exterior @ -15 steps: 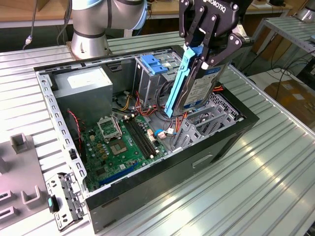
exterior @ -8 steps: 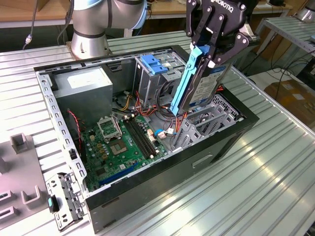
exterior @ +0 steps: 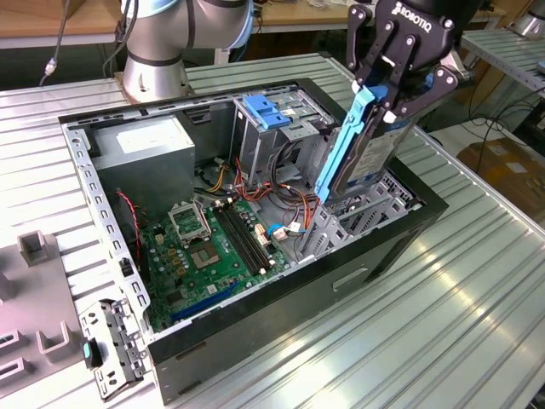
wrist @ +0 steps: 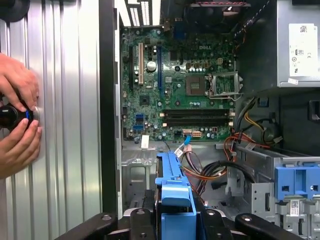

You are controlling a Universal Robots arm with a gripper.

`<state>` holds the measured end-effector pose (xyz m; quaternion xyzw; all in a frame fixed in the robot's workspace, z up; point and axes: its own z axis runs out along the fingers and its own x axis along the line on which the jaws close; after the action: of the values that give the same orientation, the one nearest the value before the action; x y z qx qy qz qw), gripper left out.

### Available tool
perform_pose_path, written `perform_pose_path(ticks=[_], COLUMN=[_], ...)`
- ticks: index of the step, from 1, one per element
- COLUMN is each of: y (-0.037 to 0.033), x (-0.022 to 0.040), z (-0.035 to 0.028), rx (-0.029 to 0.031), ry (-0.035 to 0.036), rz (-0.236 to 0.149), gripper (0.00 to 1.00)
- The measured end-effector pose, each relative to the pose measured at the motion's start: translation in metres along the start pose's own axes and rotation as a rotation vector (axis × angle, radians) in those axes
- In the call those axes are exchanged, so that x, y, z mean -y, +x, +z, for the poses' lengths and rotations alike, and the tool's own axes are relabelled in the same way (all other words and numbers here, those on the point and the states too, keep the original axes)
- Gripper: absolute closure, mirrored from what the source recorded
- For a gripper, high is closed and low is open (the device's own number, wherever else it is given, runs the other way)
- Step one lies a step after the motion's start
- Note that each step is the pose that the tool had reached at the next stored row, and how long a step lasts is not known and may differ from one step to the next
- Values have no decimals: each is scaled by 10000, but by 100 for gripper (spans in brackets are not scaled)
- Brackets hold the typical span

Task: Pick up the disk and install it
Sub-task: 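Insert the disk into the insertion slot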

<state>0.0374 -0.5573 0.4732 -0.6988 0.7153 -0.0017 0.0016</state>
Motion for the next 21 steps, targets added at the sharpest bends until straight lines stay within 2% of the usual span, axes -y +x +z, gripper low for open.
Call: perform_pose_path(ticks=[3, 10, 17, 21], y=[-1, 23, 62, 70], x=[67, 175, 189, 189], z=[22, 100, 163, 226], rx=[-2, -2, -1, -1], ry=[0, 0, 0, 0], rz=[1, 0, -5, -8], gripper=[63, 63, 63, 63])
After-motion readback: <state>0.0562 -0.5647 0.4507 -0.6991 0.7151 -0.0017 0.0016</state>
